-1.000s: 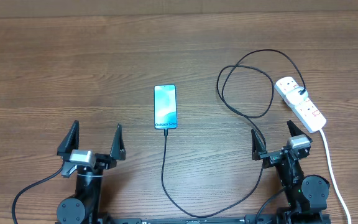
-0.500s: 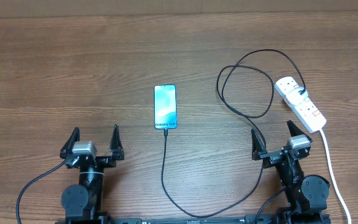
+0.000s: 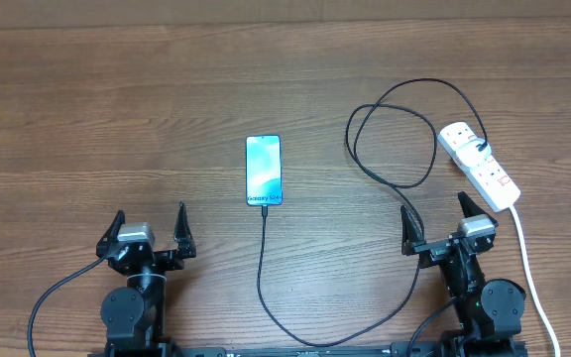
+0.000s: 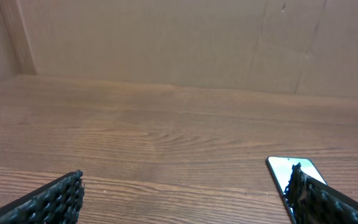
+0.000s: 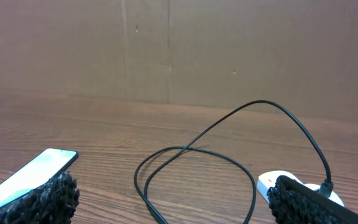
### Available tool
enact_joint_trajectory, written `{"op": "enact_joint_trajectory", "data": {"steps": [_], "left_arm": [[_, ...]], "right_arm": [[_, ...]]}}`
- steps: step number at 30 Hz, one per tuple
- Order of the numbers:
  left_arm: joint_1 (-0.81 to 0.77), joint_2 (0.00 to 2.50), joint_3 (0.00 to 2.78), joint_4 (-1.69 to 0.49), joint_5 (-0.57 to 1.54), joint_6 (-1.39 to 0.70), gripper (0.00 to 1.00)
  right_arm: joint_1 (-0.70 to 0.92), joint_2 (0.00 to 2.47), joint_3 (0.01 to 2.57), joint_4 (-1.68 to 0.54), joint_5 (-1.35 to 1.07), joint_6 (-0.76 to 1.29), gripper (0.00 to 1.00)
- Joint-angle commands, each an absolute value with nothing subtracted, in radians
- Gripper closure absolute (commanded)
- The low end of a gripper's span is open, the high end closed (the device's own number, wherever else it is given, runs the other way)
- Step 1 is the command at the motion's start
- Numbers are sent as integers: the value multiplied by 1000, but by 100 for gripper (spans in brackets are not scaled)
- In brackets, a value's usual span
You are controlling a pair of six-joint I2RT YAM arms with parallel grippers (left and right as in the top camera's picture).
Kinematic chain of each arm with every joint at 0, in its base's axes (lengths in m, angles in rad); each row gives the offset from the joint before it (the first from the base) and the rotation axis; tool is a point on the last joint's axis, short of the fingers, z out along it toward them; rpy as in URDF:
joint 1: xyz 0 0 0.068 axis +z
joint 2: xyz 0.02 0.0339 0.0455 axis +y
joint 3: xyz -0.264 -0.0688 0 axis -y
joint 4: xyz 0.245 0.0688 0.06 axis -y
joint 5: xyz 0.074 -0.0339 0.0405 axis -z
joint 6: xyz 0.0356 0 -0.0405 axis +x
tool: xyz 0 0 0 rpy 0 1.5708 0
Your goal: Plug charger to phone and switch on socket
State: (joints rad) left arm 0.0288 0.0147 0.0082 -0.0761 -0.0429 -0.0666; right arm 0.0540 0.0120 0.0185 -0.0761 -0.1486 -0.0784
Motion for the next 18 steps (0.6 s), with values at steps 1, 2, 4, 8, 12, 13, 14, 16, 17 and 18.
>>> {"op": "enact_joint_trajectory", "data": {"steps": [1, 2, 4, 8, 12, 13, 14, 16, 17, 18], "left_arm": [[30, 3, 5, -75, -62, -28, 0], [29, 3, 5, -76, -59, -26, 0], [29, 3, 5, -77, -54, -20, 0], [29, 3, 5, -77, -51, -5, 0], [27, 3, 5, -75, -52, 0, 0], [25, 3, 5, -75, -52, 1, 1], [26, 4, 5, -75, -52, 1, 0], [26, 4, 5, -74, -52, 0, 1], [26, 4, 5, -75, -52, 0, 0], [26, 4, 5, -75, -52, 1, 0]], "right_arm": [[57, 3, 8, -73, -135, -76, 0], [57, 3, 8, -73, -135, -76, 0], [57, 3, 8, -73, -135, -76, 0], [57, 3, 8, -73, -135, -76, 0], [57, 3, 8, -73, -135, -76, 0], [57, 3, 8, -73, -135, -76, 0], [57, 3, 8, -73, -135, -76, 0], [57, 3, 8, -73, -135, -76, 0], [57, 3, 8, -73, -135, -76, 0], [57, 3, 8, -73, -135, -76, 0]]}}
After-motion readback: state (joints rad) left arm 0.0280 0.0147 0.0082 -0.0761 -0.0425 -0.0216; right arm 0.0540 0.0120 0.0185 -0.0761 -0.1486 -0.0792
